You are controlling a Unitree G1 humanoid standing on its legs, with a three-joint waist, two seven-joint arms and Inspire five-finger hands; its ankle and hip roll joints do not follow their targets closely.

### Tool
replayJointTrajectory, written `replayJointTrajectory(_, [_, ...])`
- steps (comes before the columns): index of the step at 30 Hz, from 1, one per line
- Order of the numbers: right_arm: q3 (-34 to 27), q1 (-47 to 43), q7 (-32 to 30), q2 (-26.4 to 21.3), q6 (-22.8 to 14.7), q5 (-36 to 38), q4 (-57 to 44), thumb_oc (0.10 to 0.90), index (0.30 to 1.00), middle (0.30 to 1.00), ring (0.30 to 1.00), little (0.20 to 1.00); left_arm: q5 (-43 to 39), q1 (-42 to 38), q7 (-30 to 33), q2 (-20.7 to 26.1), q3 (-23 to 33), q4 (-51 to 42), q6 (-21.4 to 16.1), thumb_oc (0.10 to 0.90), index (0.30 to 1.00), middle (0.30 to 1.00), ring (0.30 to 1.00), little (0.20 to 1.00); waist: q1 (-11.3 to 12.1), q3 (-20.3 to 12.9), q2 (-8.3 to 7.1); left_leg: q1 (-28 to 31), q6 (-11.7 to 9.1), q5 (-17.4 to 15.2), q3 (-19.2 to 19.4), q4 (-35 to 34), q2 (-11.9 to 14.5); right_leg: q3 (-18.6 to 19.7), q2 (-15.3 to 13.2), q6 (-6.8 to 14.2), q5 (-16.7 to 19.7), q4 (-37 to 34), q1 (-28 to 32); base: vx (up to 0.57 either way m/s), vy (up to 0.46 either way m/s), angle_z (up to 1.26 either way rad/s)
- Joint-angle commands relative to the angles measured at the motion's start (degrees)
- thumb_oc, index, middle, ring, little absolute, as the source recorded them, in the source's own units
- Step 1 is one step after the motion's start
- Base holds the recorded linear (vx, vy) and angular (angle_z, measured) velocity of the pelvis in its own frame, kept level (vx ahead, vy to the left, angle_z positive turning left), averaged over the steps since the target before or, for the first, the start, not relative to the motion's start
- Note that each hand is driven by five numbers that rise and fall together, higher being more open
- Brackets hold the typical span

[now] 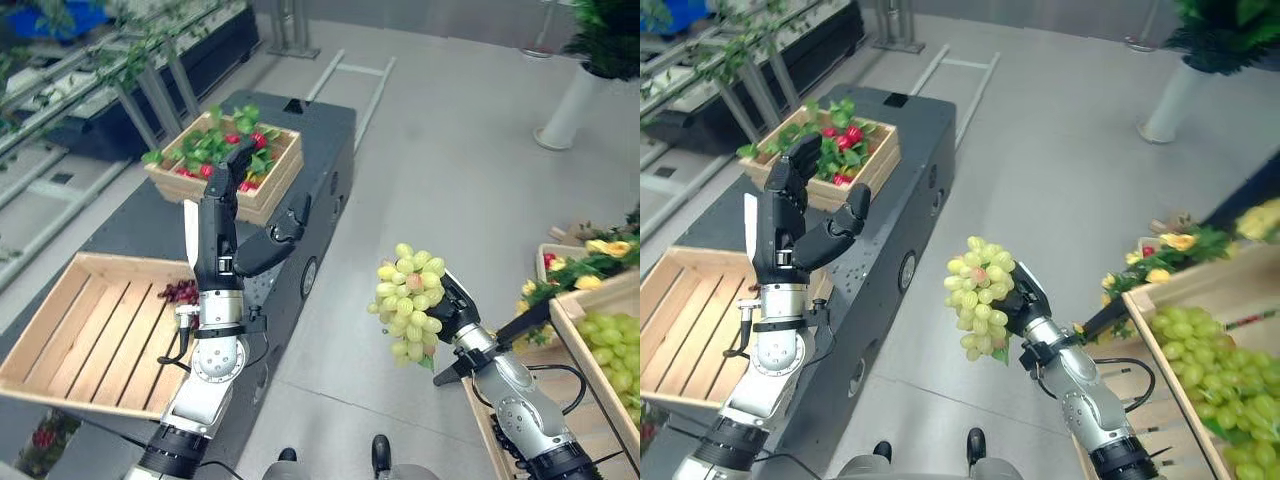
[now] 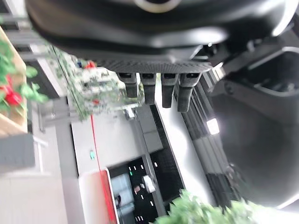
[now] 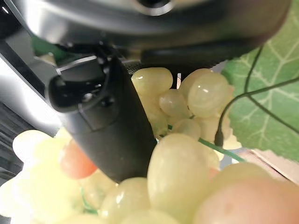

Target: Pick up the fruits from the basket on one side to the basket on the other side

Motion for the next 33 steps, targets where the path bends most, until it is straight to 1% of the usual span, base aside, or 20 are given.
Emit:
replayJointTrajectory(1, [-2.40, -1.98, 4.93, 1.84, -3.77, 0.24, -10.41, 0.400, 0.300, 0.300, 0.300, 0.300, -0.57, -1.54, 0.18, 1.14, 1.85, -6.18, -7.75, 0.800, 0.900, 0.900, 0.900, 0.900, 0.15, -7.86, -1.61, -4.70, 0.44, 1.80, -4.35, -5.80, -1.29, -2.14, 2.50, -0.13, -1.38, -0.30, 1.70, 0.05, 0.274, -0.63])
replayJointTrajectory(2, [-1.83, -2.23, 5.06, 1.81, -3.50, -0.10, -10.52, 0.400, 0.300, 0.300, 0.300, 0.300, -0.19, -1.74, 0.49, 1.09, 1.85, -5.89, -7.79, 0.800, 0.900, 0.900, 0.900, 0.900, 0.19, -8.31, -1.13, -3.80, 0.55, 1.52, -5.31, -6.44, -1.89, -0.92, 2.19, 0.27, -1.41, -0.30, 1.34, 0.03, 0.313, -0.62])
replayJointTrajectory(3, [-1.64, -2.42, 5.04, 1.77, -3.55, -0.09, -10.43, 0.400, 0.300, 0.300, 0.300, 0.300, -0.25, -1.96, 0.15, 0.97, 1.80, -5.78, -7.79, 0.800, 0.900, 0.900, 0.900, 0.900, 0.11, -8.53, -0.94, -3.36, 0.58, 1.32, -5.23, -6.63, -2.06, -0.55, 1.88, 0.54, -1.34, -0.30, 1.19, 0.02, 0.370, -0.55])
replayJointTrajectory(7, [-1.55, -2.24, 4.97, 1.87, -4.04, 0.79, -10.32, 0.400, 0.300, 0.300, 0.300, 0.300, -0.42, -3.88, -0.72, 0.76, 0.56, -5.03, -7.43, 0.800, 0.900, 0.900, 0.900, 0.900, -0.87, -9.05, -0.27, -2.46, 1.06, 0.55, -2.71, -7.36, -3.13, -1.04, -0.33, 2.17, -0.43, -0.30, 0.62, -0.01, 0.387, -0.78])
replayJointTrajectory(11, [-1.99, -1.51, 5.20, 2.37, -3.86, 1.34, -10.68, 0.400, 0.300, 0.300, 0.300, 0.300, -0.52, -4.55, -2.94, 1.32, 0.68, -5.16, -8.01, 0.800, 0.900, 0.900, 0.900, 0.900, -1.18, -8.66, 0.37, -0.48, 2.53, -0.23, -0.99, -9.30, -4.78, -1.44, -3.02, 4.40, 0.35, 0.91, -0.15, -0.03, 0.407, -0.23])
replayJointTrajectory(14, [-2.10, -1.12, 5.24, 3.04, -4.33, 0.63, -10.44, 0.400, 0.300, 0.300, 0.300, 0.300, -1.23, -5.31, -5.37, 1.58, 0.43, -4.95, -8.95, 0.800, 0.900, 0.900, 0.900, 0.900, -1.51, -7.61, 0.39, 0.20, 3.79, -1.14, -0.24, -8.93, -6.37, -0.54, -4.82, 6.04, 1.64, 2.93, -2.26, -0.05, 0.386, -0.21])
replayJointTrajectory(17, [-2.02, -1.34, 5.56, 4.20, -3.88, 0.81, -9.87, 0.400, 0.300, 0.300, 0.300, 0.300, -2.69, -6.04, -7.76, 1.13, 0.43, -4.20, -8.90, 0.800, 0.900, 0.900, 0.900, 0.900, -1.83, -6.80, 0.27, 1.05, 4.83, -2.05, 1.29, -9.38, -7.65, 0.19, -7.32, 7.51, 5.95, 2.76, -4.87, -0.06, 0.292, -0.24])
replayJointTrajectory(18, [-1.86, -1.74, 5.86, 4.60, -3.48, 0.51, -9.78, 0.400, 0.300, 0.300, 0.300, 0.300, -3.20, -6.23, -8.43, 1.02, 0.73, -3.98, -8.68, 0.800, 0.900, 0.900, 0.900, 0.900, -1.72, -6.67, 0.21, 1.35, 5.02, -2.42, 2.46, -9.64, -7.74, -0.59, -8.07, 7.92, 7.44, 2.43, -5.90, -0.08, 0.163, -0.27])
replayJointTrajectory(19, [-1.71, -2.07, 5.93, 4.68, -3.41, 0.60, -9.63, 0.400, 0.300, 0.300, 0.300, 0.300, -3.39, -6.42, -8.73, 1.06, 0.79, -3.92, -8.45, 0.800, 0.900, 0.900, 0.900, 0.900, -1.56, -6.56, 0.34, 1.40, 5.16, -2.27, 3.12, -9.96, -7.62, -1.36, -7.88, 7.92, 7.11, 3.48, -6.47, -0.10, 0.157, -0.42])
replayJointTrajectory(20, [-1.63, -2.59, 6.33, 4.47, -3.48, 0.93, -9.25, 0.400, 0.300, 0.300, 0.300, 0.300, -3.94, -6.59, -8.75, 1.27, 0.75, -3.68, -8.41, 0.800, 0.900, 0.900, 0.900, 0.900, -1.38, -6.43, 0.51, 1.25, 5.30, -1.95, 3.81, -10.09, -7.44, -2.44, -7.47, 7.75, 6.25, 5.58, -6.91, -0.12, 0.130, -0.50])
replayJointTrajectory(21, [-1.31, -3.50, 7.28, 4.06, -3.70, 1.21, -8.55, 0.400, 0.300, 0.300, 0.300, 0.300, -4.42, -6.62, -8.67, 1.57, 0.64, -3.33, -8.52, 0.800, 0.900, 0.900, 0.900, 0.900, -1.04, -6.10, 0.89, 1.22, 5.51, -1.57, 4.81, -9.98, -7.09, -4.59, -6.70, 7.30, 4.05, 10.01, -7.00, -0.13, 0.100, -0.49])
replayJointTrajectory(23, [-0.63, -4.36, 8.06, 3.61, -4.32, 1.24, -7.90, 0.400, 0.300, 0.300, 0.300, 0.300, -4.35, -6.32, -8.06, 2.07, 0.38, -3.46, -8.51, 0.800, 0.900, 0.900, 0.900, 0.900, -0.46, -5.56, 1.19, 0.69, 5.84, -1.03, 5.68, -9.43, -6.89, -7.20, -6.02, 6.67, 2.09, 16.18, -7.61, -0.15, 0.054, -0.46])
replayJointTrajectory(24, [0.11, -4.87, 8.96, 3.21, -5.01, 1.06, -7.47, 0.400, 0.300, 0.300, 0.300, 0.300, -4.38, -5.78, -7.40, 2.44, 0.19, -3.82, -8.47, 0.800, 0.900, 0.900, 0.900, 0.900, 0.22, -5.31, 1.26, 0.19, 6.37, -0.86, 6.41, -9.01, -6.83, -9.60, -5.79, 6.18, 1.30, 20.04, -7.85, -0.17, 0.022, -0.48])
replayJointTrajectory(26, [1.05, -5.58, 10.92, 2.67, -5.76, 0.67, -7.35, 0.400, 0.300, 0.300, 0.300, 0.300, -4.28, -4.95, -7.37, 2.80, 0.75, -4.31, -8.65, 0.800, 0.900, 0.900, 0.900, 0.900, 1.44, -5.11, 0.92, -0.34, 6.89, -1.06, 7.64, -8.47, -7.00, -12.75, -5.81, 5.70, -0.27, 24.12, -7.80, -0.14, -0.004, -0.61])
replayJointTrajectory(27, [1.21, -5.74, 11.42, 2.48, -5.84, 0.77, -7.44, 0.400, 0.300, 0.300, 0.300, 0.300, -4.37, -4.77, -7.42, 2.91, 1.00, -4.43, -8.69, 0.800, 0.900, 0.900, 0.900, 0.900, 1.75, -5.12, 0.83, -0.51, 6.91, -1.10, 7.90, -8.28, -7.00, -13.39, -5.89, 5.54, -0.62, 24.17, -7.52, -0.13, -0.054, -0.68])
replayJointTrajectory(28, [1.63, -6.19, 13.12, 1.74, -6.04, 1.38, -8.13, 0.400, 0.300, 0.300, 0.300, 0.300, -4.48, -4.13, -7.07, 3.24, 1.74, -5.18, -8.34, 0.800, 0.900, 0.900, 0.900, 0.900, 2.90, -5.30, 0.27, -1.21, 6.83, -1.31, 8.92, -7.68, -6.94, -16.08, -6.58, 5.12, -1.41, 22.41, -5.83, -0.12, -0.095, -0.58])
replayJointTrajectory(30, [1.68, -6.88, 14.26, 1.08, -6.01, 1.37, -8.87, 0.400, 0.300, 0.300, 0.300, 0.300, -4.32, -3.71, -6.74, 3.65, 2.41, -5.76, -7.85, 0.800, 0.900, 0.900, 0.900, 0.900, 4.08, -5.69, -0.28, -1.62, 6.30, -1.24, 9.90, -7.58, -6.57, -18.54, -7.32, 4.75, -2.38, 18.57, -2.52, -0.11, -0.160, -0.56])
replayJointTrajectory(31, [1.90, -8.24, 15.24, 0.45, -5.71, 1.91, -9.13, 0.400, 0.300, 0.300, 0.300, 0.300, -3.82, -3.58, -5.94, 3.74, 2.78, -5.96, -7.58, 0.800, 0.900, 0.900, 0.900, 0.900, 5.00, -6.12, -0.79, -1.72, 5.70, -1.24, 11.13, -7.55, -6.17, -20.44, -8.14, 4.65, -2.77, 12.81, 0.65, -0.11, -0.257, -0.59])
replayJointTrajectory(32, [2.23, -9.61, 15.29, 0.26, -5.19, 2.89, -9.67, 0.400, 0.300, 0.300, 0.300, 0.300, -3.16, -3.92, -5.44, 3.70, 2.73, -6.34, -7.10, 0.800, 0.900, 0.900, 0.900, 0.900, 5.50, -6.65, -1.20, -1.96, 5.16, -1.17, 11.99, -7.57, -5.84, -20.56, -8.10, 5.05, -2.75, 8.61, 2.63, -0.13, -0.265, -0.67])
replayJointTrajectory(33, [2.38, -10.31, 15.32, 0.17, -4.94, 3.27, -9.96, 0.400, 0.300, 0.300, 0.300, 0.300, -2.81, -4.22, -4.89, 3.73, 2.59, -6.33, -6.98, 0.800, 0.900, 0.900, 0.900, 0.900, 5.44, -6.85, -1.36, -2.08, 4.98, -1.17, 12.33, -7.53, -5.65, -20.33, -8.14, 5.28, -2.54, 7.11, 2.78, -0.11, -0.217, -0.66])
